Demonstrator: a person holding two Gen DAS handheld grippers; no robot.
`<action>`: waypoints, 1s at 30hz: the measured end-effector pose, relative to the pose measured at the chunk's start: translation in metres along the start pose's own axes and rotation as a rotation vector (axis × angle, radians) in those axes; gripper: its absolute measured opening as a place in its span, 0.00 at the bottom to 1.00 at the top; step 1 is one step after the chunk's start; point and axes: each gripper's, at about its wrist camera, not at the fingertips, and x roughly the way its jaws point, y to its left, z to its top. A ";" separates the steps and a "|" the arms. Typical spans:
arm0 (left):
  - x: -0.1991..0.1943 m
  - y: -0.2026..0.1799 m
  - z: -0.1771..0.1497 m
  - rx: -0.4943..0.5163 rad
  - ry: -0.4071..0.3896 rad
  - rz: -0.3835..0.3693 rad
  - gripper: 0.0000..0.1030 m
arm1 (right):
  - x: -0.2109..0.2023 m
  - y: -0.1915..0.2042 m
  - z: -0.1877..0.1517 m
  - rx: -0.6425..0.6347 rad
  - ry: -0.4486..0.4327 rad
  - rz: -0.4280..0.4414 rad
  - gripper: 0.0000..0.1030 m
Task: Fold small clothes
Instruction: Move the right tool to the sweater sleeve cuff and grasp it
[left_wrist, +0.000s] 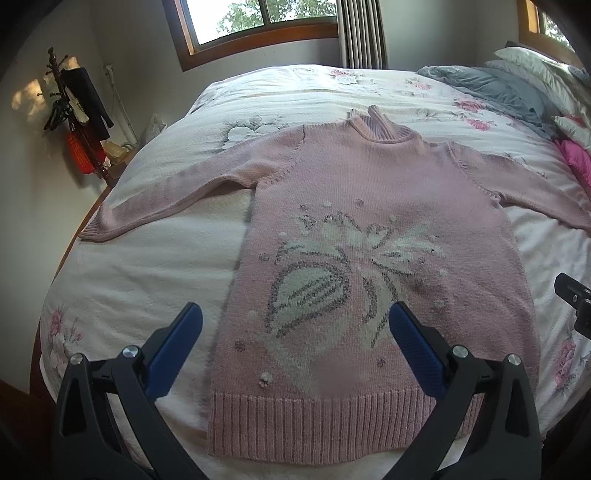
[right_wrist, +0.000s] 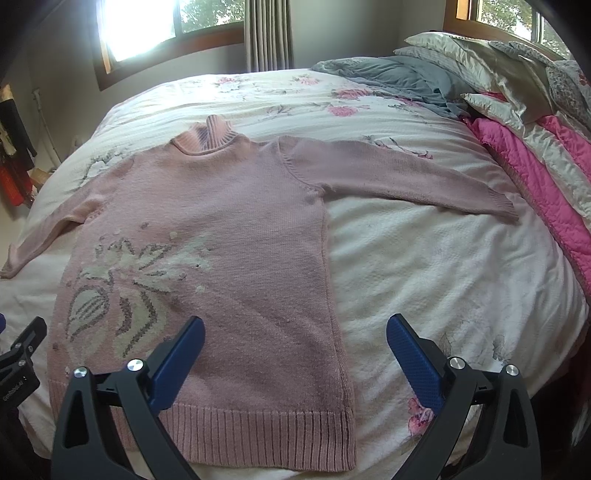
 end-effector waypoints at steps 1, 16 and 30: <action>0.002 -0.001 0.000 0.003 -0.004 0.004 0.97 | 0.001 -0.001 0.000 0.001 -0.007 0.007 0.96; 0.081 -0.110 0.083 0.135 0.008 -0.152 0.97 | 0.100 -0.206 0.092 0.286 0.043 -0.047 0.96; 0.155 -0.267 0.187 0.143 0.001 -0.184 0.97 | 0.216 -0.393 0.151 0.504 0.251 -0.195 0.91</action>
